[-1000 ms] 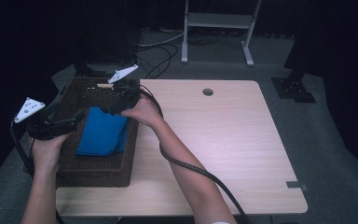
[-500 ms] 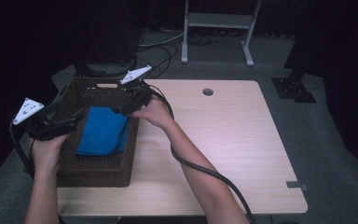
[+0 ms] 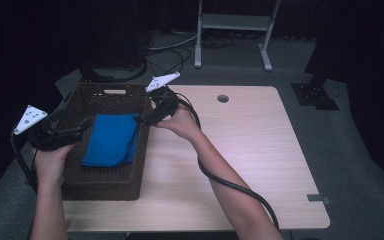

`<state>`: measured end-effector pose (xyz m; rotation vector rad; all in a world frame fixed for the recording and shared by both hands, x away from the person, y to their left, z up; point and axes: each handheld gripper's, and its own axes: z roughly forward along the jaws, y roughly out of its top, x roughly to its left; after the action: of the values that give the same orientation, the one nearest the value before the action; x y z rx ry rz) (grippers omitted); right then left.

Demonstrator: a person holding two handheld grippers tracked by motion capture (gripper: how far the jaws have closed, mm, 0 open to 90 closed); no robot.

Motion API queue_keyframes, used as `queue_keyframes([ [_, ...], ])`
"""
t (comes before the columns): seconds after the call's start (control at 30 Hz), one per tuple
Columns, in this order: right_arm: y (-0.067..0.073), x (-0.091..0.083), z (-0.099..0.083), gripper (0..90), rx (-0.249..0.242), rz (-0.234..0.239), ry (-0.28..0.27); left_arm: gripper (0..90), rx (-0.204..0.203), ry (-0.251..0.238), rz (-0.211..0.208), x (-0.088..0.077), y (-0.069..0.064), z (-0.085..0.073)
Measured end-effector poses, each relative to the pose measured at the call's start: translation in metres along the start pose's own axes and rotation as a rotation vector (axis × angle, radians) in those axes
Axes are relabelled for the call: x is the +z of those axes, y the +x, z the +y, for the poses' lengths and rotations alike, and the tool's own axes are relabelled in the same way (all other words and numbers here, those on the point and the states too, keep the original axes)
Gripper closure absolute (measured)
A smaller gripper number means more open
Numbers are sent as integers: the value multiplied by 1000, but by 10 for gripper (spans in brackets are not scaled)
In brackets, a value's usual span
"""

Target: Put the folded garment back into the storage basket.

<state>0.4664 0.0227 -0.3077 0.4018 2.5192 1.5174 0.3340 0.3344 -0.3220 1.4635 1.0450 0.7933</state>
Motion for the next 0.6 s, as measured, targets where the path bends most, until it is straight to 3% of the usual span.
queue_keyframes([
  [0.6, -4, -55, -38, 0, 8, -24, -19, 0, 30, -3, 11, 0, -3, -1],
])
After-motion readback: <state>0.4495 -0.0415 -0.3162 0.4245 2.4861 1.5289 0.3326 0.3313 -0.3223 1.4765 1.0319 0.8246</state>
